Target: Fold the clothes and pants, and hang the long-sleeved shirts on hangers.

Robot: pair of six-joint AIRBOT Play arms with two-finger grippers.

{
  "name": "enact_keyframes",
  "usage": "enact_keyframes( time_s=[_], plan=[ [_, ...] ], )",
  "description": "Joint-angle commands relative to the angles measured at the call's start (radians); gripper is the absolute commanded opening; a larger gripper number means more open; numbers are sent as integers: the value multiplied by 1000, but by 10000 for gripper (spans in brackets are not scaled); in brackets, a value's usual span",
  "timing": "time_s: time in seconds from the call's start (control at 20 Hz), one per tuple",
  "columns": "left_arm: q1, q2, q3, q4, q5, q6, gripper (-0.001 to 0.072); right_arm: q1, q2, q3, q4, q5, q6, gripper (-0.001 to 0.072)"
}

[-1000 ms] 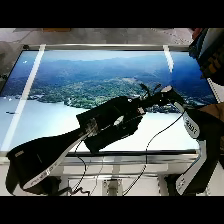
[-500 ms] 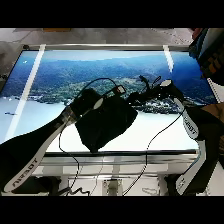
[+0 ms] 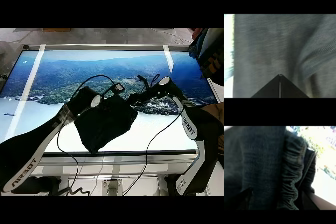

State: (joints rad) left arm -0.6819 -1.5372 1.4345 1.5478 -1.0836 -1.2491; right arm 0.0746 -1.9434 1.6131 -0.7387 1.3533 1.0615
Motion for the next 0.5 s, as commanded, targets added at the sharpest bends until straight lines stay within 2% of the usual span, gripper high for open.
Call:
enact_keyframes(
  time_s=[0.0, 0.1, 0.25, 0.3, 0.4, 0.45],
  plan=[
    [-37, -65, 0, -140, 24, 0, 12, 53, 1, 8, -119, -40, -16, 705],
    [-77, -128, 0, -203, 35, -1, 13, 73, 1, 48, -163, -48, -37, 705],
    [-154, -182, 0, -205, 68, -2, 12, 75, 1, 152, -214, -44, -35, 703],
    [-171, -181, 0, -171, 77, -24, 12, 71, 1, 183, -214, -36, -34, 703],
    [-184, -151, 0, 11, 68, -138, 12, 68, 2, 221, -199, -29, -35, 702],
    [-182, -125, 0, 106, 48, -167, 12, 69, 3, 225, -201, -21, -37, 703]
  ],
)
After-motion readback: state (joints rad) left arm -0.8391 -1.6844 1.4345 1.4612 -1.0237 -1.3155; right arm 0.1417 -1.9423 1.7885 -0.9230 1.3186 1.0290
